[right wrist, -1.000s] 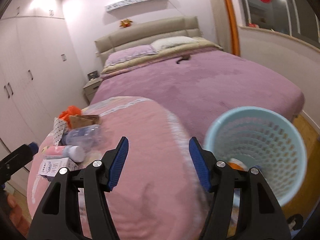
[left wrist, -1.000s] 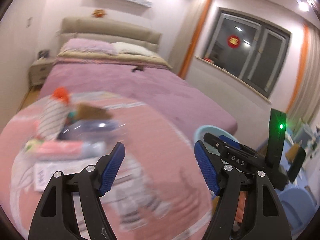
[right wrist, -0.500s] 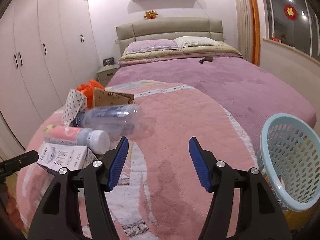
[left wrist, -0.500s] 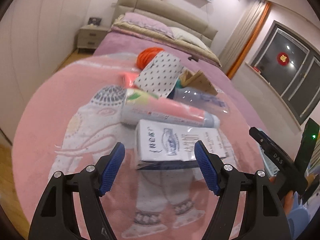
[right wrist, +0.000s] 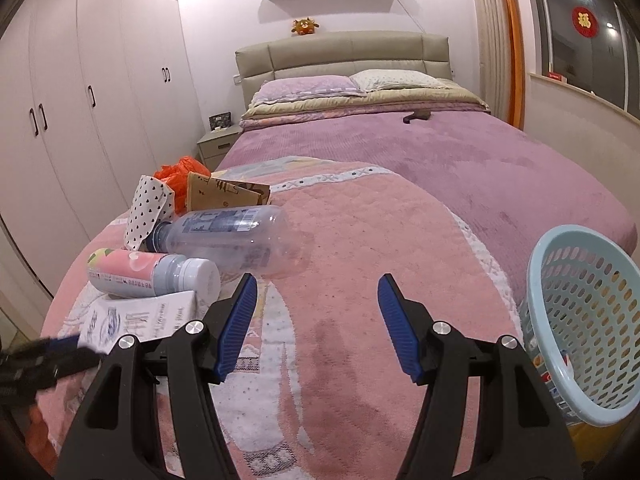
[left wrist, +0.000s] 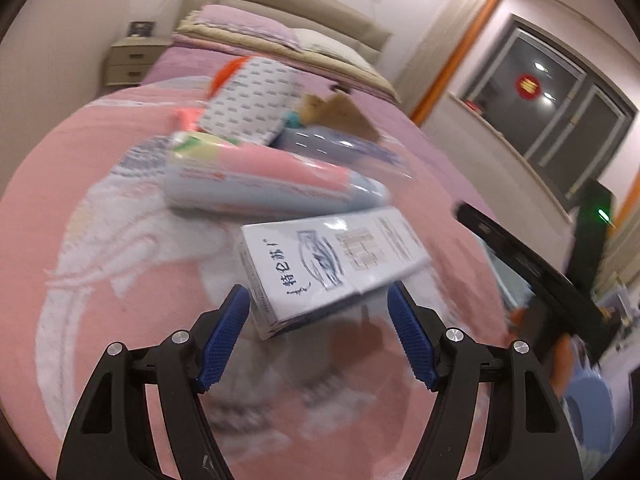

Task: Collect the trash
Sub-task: 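Return to the bed and grasp the white milk carton with the left tool, then grasp the pink bottle with the right tool while the left holds the carton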

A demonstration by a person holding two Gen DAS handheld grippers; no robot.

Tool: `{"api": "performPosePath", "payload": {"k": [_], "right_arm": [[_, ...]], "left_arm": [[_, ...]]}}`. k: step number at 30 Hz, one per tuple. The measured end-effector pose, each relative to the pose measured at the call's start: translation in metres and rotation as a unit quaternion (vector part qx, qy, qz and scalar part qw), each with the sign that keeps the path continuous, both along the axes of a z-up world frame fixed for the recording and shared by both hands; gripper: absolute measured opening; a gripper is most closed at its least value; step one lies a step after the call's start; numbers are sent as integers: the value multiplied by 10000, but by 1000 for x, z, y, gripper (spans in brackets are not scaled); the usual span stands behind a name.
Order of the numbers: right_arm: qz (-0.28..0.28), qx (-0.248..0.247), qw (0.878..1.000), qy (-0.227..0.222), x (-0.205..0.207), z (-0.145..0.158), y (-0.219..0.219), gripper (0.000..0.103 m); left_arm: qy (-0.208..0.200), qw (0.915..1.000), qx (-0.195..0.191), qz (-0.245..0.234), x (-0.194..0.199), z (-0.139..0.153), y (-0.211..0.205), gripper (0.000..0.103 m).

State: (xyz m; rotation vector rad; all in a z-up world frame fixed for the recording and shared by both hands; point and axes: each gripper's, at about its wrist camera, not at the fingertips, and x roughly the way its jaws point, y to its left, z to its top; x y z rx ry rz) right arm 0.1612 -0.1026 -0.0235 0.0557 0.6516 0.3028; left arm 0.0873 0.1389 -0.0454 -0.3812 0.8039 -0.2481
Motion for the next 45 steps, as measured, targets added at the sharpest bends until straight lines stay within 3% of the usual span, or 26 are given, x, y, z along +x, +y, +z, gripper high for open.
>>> {"api": "performPosePath", "payload": {"k": [3,5,9,14,23,25,28,34,37,40,45], "right_arm": [[13,27,10000,17,0,0,-1,59],[40,51,10000,51,1,-1,-1,59],[40,135,9998,118,3,-2,-4,59],[56,92,9998,162,5,-4,-2,59],[106,181,9993,293,10,-7,-4,59],[144,180,9993,293,9,-7,-4,59],[207,196,9992,267,8,-6,-3,59],[801,364,9951,452,11,1,12,59],[1123,283,9925,397,15,15,32,57],[1500,180,9878,385,20,24,56,43],[2198,-10,9741,535,24,23,101,43]], "left_arm": [[-69,9983,-138,-556,-13,5,-16,69],[-88,9964,75,-835,-19,9,-27,71],[-217,9941,913,-553,-17,16,-33,77],[-201,9887,1321,-683,7,17,-50,83],[22,9737,2080,-927,41,-2,-82,84],[46,9729,2110,-941,43,-2,-85,81],[137,9716,2204,-851,48,-4,-87,66],[-11,9782,1923,-778,25,2,-80,52],[-71,9799,1901,-592,9,6,-72,50],[-112,9872,1540,-399,-8,9,-53,50],[-167,9946,1027,-25,-34,11,-18,50]]}}
